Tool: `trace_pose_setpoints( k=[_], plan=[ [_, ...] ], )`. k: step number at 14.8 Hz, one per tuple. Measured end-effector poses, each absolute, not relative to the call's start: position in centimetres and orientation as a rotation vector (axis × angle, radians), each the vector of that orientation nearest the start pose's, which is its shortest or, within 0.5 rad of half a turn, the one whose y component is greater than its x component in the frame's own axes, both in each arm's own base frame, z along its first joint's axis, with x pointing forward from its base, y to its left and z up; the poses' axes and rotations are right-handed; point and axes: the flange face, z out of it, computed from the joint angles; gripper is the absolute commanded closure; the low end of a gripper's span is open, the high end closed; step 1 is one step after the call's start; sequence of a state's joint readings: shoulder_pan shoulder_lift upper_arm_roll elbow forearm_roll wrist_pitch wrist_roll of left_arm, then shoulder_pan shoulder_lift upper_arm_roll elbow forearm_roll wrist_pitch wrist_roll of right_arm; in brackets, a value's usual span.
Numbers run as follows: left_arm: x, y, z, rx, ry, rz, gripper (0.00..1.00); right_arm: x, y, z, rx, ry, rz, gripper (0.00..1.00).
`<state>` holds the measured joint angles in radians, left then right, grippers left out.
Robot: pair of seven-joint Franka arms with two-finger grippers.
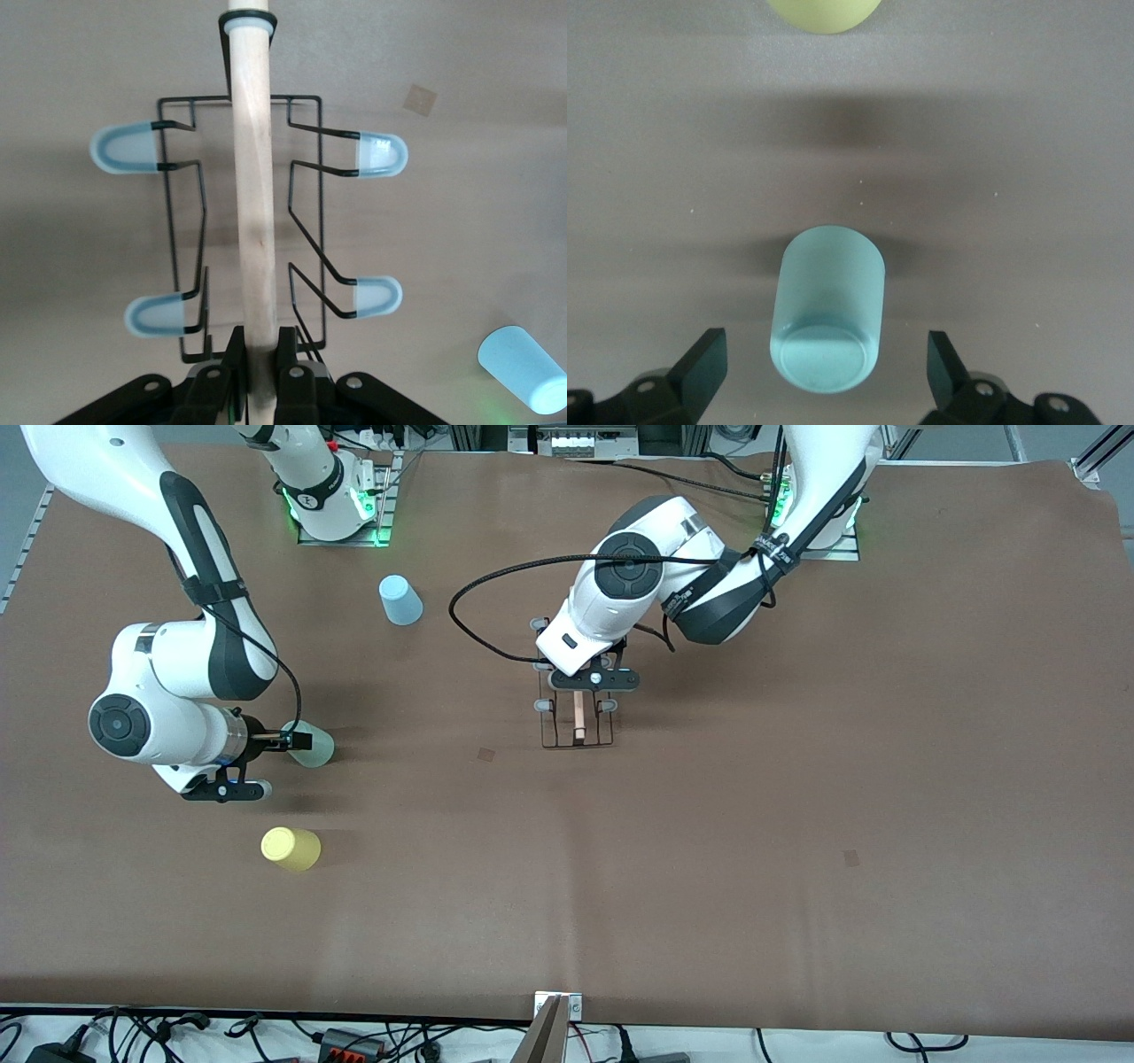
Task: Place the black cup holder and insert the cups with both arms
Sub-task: 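Lower the rack onto the table while the right gripper grasps the teal cup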
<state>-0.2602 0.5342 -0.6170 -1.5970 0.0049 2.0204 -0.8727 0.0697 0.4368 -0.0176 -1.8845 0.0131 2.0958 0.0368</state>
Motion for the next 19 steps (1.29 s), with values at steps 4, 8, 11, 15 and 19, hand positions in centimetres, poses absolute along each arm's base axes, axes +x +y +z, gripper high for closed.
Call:
trace_pose_setpoints(
  k=[4,8,11,15,19],
  plan=[
    [47.0,-48.9,35.1,-3.268,-0.034,0.363,1.0,59.0,3.5,23.6,-3.13,-0.02,0.34,0.0],
    [46.7,-49.3,34.6,-3.265,-0.022,0.371,1.0,58.8,3.5,23.3,-3.13,-0.015,0.343,0.0],
    [46.7,-49.2,34.5,-3.264,-0.024,0.37,0.99,58.6,3.5,23.1,-3.129,-0.014,0.35,0.0],
    [46.7,-49.2,34.2,-3.258,-0.059,0.38,0.88,58.5,3.5,22.9,-3.129,-0.014,0.355,0.0],
    [46.6,-49.3,34.1,-3.252,-0.097,0.388,0.3,58.3,3.5,22.4,-3.127,-0.013,0.371,0.01]
  ],
)
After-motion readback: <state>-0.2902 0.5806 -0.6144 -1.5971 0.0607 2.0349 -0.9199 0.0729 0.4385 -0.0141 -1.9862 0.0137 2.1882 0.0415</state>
